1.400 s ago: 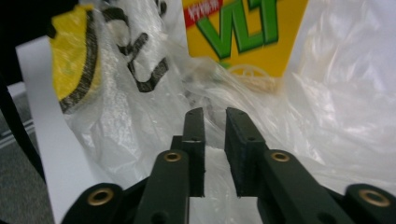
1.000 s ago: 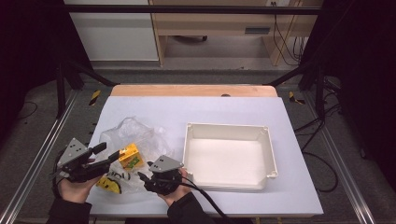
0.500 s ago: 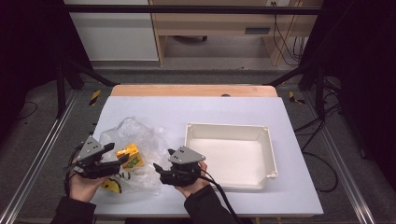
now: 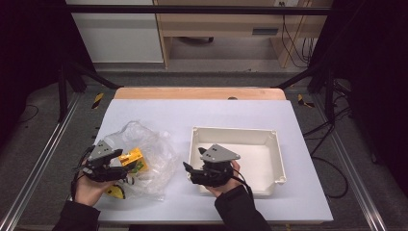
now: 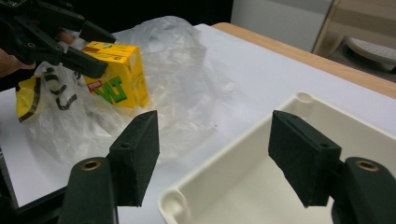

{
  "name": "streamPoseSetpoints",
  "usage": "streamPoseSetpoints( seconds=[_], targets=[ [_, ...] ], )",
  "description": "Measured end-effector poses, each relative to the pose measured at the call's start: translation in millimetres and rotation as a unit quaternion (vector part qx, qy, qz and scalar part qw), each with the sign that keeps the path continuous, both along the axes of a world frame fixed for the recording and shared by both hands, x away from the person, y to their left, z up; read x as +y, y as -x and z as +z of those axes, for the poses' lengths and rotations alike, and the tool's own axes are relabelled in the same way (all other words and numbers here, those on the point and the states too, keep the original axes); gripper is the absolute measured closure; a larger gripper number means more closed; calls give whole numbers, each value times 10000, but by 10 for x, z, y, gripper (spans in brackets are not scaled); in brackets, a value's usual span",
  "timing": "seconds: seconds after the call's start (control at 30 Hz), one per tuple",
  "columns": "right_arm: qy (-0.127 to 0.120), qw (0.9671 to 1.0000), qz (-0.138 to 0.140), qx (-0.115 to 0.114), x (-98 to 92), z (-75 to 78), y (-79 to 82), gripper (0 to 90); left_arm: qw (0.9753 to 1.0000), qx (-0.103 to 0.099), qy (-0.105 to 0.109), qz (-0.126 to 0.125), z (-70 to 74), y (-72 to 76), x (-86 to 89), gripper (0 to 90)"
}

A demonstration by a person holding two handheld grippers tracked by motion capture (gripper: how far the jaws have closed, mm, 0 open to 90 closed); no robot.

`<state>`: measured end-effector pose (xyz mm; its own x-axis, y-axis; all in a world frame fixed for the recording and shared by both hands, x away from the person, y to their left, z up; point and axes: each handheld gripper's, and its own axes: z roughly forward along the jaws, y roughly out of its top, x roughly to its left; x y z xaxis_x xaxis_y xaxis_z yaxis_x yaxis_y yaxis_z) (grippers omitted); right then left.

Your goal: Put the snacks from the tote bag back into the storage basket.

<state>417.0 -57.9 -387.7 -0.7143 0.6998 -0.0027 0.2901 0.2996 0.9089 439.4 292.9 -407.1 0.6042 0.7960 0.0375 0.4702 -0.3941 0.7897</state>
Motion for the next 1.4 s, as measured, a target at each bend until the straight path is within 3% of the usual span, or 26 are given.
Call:
streamPoseSetpoints(
  seconds=[0.1,0.13,0.17,0.2,0.23,0.63,0.77,0.97,1.23,1.4],
  targets=[
    [-76,9998,-185,3,-275,-14,50,325,10000,53,-9,-32,-13,-18,-8,316],
    [-76,9998,-185,3,-275,-14,50,325,10000,80,-17,-26,-18,-21,-13,316],
    [-102,9995,-297,-9,-421,-40,85,322,9999,101,-22,-53,-22,-29,-19,329],
    [-102,9995,-297,-9,-421,-40,85,322,9999,101,-22,-53,-22,-29,-19,337],
    [-108,9991,-398,-15,-574,-71,134,318,9999,102,-25,-62,-25,-31,-34,343],
    [-81,9980,-635,11,-1004,-191,259,307,9998,122,-112,-127,-31,-45,-60,393],
    [-53,9977,-675,34,-1022,-211,248,309,9997,128,-108,-161,-18,-16,-47,475],
    [-13,9975,-696,66,-1043,-236,234,313,9997,153,-156,-109,-10,-6,-64,476],
    [-6,9974,-712,125,-1056,-257,212,315,9998,189,8,-110,-29,-53,-69,466],
    [-3,9972,-725,173,-1065,-277,196,316,9997,225,-27,-114,-45,-73,-81,466]
  ],
)
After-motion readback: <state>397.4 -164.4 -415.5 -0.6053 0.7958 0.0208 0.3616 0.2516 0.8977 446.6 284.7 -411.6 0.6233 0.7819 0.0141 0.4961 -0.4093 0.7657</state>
